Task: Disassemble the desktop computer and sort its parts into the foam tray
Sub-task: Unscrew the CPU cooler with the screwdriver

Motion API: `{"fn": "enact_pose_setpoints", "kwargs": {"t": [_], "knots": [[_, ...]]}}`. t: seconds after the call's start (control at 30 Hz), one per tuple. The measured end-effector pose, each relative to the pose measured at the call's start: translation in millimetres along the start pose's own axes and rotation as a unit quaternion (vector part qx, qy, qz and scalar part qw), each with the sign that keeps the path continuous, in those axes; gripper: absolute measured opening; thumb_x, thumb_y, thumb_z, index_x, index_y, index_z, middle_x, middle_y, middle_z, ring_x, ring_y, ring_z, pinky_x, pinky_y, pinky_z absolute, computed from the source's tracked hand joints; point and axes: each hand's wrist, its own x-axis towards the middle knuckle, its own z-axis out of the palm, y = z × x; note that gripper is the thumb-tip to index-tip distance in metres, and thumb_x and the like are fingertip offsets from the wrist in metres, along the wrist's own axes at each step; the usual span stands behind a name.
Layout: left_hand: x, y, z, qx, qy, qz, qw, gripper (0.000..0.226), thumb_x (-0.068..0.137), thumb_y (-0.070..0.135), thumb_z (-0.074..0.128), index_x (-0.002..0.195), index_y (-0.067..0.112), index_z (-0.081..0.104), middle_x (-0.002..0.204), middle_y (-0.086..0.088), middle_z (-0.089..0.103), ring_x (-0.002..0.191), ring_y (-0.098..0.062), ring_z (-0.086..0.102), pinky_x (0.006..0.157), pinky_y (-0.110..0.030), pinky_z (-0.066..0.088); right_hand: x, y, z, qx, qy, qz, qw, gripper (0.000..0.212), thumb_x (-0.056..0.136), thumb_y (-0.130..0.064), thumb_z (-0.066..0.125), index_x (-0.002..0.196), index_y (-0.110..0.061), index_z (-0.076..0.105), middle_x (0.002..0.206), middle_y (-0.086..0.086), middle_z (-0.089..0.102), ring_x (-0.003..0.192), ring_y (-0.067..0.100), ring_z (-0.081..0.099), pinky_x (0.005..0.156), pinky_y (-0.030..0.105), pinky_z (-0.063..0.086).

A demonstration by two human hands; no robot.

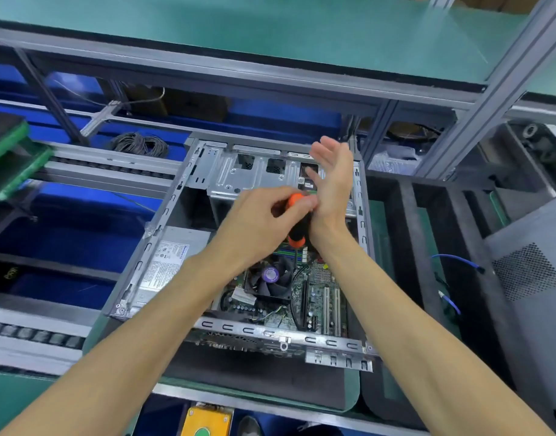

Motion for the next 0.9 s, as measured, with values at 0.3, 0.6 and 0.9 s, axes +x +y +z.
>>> {"fn": "enact_pose_setpoints", "kwargs": {"t": [0.3,0.6,0.9], "knots": [[35.9,16.5,-4.4,0.478,0.046,-0.028,0.877,0.07,0.093,0.07,0.029,0.057,0.015,0.056,0.049,-0.001,0.035,0.052,-0.027,0.043,0.055,-0.03,0.028,-36.4,14.1,-65.7,-0.265,-0.254,-0.008,0.93,0.037,0.083,-0.026,0.054,0.12,-0.029,0.055,0.113,-0.007,0.066,0.1,0.009,0.065,0.087,0.029,0.055],[35.1,26.2,-30.0,0.194,-0.193,0.133,0.953,0.039,0.094,0.008,0.056,0.131,0.022,0.058,0.124,0.007,0.056,0.11,-0.012,0.055,0.099,-0.034,0.046,-23.9,3.9,-81.7,-0.25,-0.272,-0.011,0.929,0.021,0.099,-0.012,0.064,0.12,-0.011,0.064,0.105,-0.002,0.075,0.09,0.001,0.073,0.08,0.01,0.05],[60.9,50.6,-30.9,0.325,-0.211,0.132,0.912,0.024,0.088,0.029,0.07,0.111,0.022,0.07,0.094,0.007,0.059,0.079,-0.011,0.05,0.086,-0.04,0.05,-24.1,5.8,-87.5,-0.269,-0.276,-0.018,0.922,0.045,0.09,-0.03,0.076,0.13,-0.026,0.054,0.117,0.0,0.068,0.104,0.014,0.066,0.092,0.031,0.055]]}}
